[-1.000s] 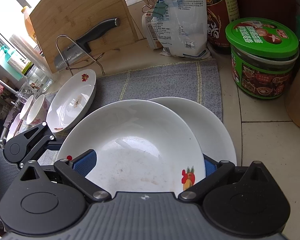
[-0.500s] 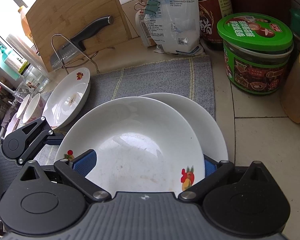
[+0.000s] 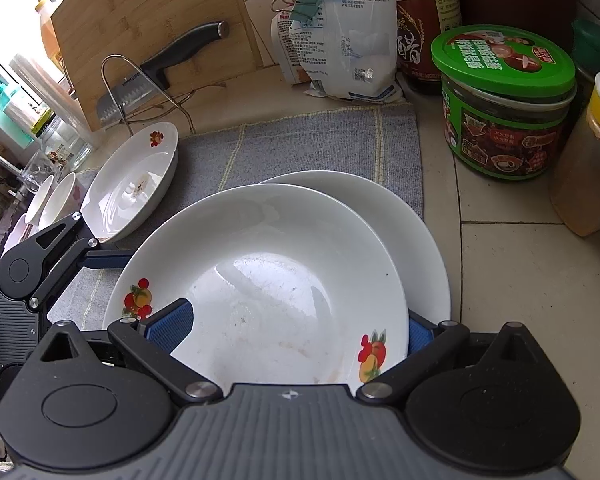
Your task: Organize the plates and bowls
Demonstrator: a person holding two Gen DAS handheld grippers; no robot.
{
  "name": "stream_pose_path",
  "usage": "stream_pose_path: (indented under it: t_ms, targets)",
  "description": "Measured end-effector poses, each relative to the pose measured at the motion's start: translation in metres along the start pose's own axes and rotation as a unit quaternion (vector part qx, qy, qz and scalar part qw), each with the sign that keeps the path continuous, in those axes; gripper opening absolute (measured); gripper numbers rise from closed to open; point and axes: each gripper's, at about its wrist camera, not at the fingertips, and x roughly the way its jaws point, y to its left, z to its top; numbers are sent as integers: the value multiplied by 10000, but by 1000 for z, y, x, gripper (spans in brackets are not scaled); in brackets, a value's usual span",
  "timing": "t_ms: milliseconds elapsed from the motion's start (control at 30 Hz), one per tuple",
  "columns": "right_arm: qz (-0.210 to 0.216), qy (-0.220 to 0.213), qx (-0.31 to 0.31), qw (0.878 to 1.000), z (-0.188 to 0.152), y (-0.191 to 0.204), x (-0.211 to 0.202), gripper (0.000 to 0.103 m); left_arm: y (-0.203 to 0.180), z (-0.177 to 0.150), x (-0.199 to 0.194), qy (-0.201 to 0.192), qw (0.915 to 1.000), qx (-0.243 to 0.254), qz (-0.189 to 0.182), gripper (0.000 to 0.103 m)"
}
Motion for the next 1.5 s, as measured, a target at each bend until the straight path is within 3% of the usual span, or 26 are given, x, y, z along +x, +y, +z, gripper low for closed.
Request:
stream_pose_path:
  t_ms: [1500]
  targets:
    - [-754,-170,53,9970,-20,19,-27,103,2,-5,-9,-65,9980,-552,312,102]
